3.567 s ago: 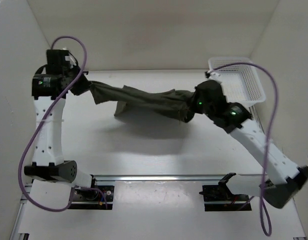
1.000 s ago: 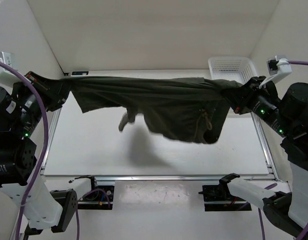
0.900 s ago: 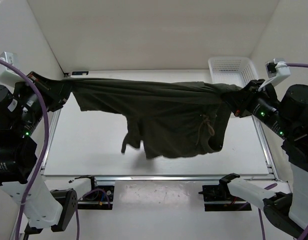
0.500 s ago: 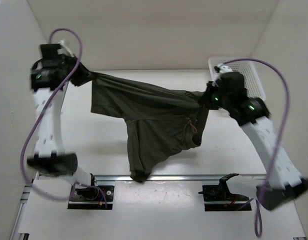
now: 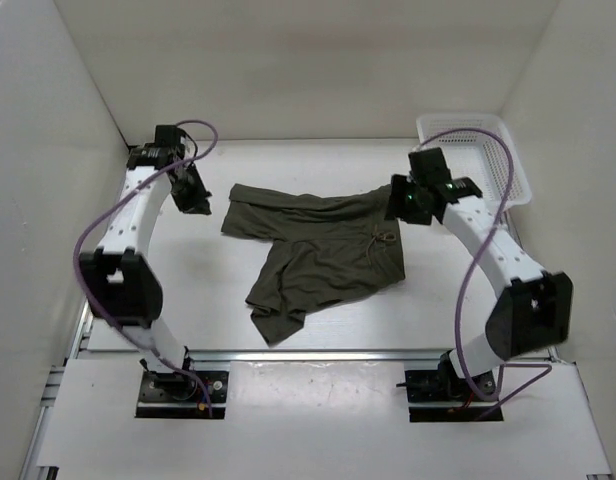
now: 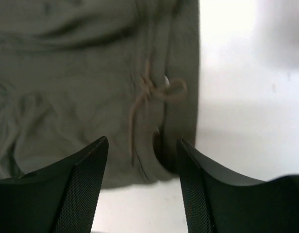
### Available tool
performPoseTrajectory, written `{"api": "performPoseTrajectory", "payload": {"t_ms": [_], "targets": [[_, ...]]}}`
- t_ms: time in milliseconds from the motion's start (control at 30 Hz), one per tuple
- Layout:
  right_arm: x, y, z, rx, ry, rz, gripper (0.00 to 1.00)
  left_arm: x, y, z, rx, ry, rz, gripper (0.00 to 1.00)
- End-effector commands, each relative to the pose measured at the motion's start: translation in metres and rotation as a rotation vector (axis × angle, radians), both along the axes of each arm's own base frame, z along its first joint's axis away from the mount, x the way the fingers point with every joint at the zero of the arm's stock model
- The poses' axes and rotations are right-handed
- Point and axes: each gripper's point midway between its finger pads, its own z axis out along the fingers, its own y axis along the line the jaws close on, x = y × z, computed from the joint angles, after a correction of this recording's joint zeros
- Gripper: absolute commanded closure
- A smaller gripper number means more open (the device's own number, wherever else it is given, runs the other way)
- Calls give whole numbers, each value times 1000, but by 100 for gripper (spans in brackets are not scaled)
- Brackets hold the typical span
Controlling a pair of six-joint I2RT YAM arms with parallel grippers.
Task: Fold and stack the shorts
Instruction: Flatten the shorts out
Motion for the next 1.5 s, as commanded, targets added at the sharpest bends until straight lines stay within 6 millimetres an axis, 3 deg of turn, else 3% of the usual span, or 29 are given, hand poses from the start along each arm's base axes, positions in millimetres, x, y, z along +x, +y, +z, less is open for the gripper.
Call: {"api": "performPoseTrajectory", "payload": {"t_ms": [0, 33, 67, 133, 167, 233, 267, 300, 333, 467, 533, 633, 733, 767, 933, 1033, 1100, 1133, 1200, 1233, 1267, 1467], "targets": [[-40, -12, -3, 60, 3, -34, 38, -38, -31, 29, -58, -131, -95, 89], [-54, -8, 1, 103, -1, -16, 38, -62, -49, 3, -77, -52, -125, 89], [-73, -13, -19, 111, 56, -30, 39, -73, -58, -9, -82, -21, -141, 89], [-92, -10, -20, 176, 59, -49, 39, -97, -78, -32, -80, 47, -175, 87], [-109, -11, -37, 204, 118, -56, 37, -116, -80, -54, -73, 125, -150, 78], [-121, -10, -41, 255, 128, -93, 25, -128, -95, -70, -99, 151, -172, 56], [-128, -10, -47, 265, 149, -101, 18, -144, -107, -82, -117, 196, -197, 46], [-136, -14, -62, 270, 182, -124, 15, -150, -113, -90, -133, 222, -217, 33], [-140, -9, -62, 302, 185, -112, 14, -152, -122, -96, -158, 225, -240, 20], [-140, -18, -75, 339, 197, -168, 13, -163, -121, -125, -114, 309, -214, 16], [-143, -17, -81, 361, 222, -168, 13, -160, -115, -131, -73, 310, -188, 20], [-138, -18, -84, 387, 222, -176, 13, -163, -108, -143, -37, 343, -156, 33], [-135, -17, -97, 399, 247, -178, 13, -165, -110, -153, -39, 377, -157, 81], [-129, -14, -100, 407, 244, -172, 13, -166, -109, -156, -36, 388, -156, 90], [-119, -13, -119, 406, 279, -200, 14, -156, -99, -135, -38, 318, -134, 90], [-105, -11, -125, 396, 266, -197, 25, -148, -84, -118, -23, 280, -108, 90], [-99, -15, -130, 359, 257, -214, 41, -145, -75, -109, -13, 282, -91, 90], [-96, -14, -133, 343, 261, -215, 61, -140, -70, -105, 2, 265, -103, 90], [-90, -18, -134, 322, 244, -231, 81, -134, -60, -99, 27, 256, -87, 90], [-87, -19, -133, 316, 231, -235, 96, -126, -50, -95, 41, 246, -74, 90], [-87, -21, -134, 309, 227, -240, 100, -121, -45, -94, 41, 240, -67, 90], [-87, -18, -133, 330, 237, -250, 100, -73, -7, -103, 56, 254, 1, 90]]}}
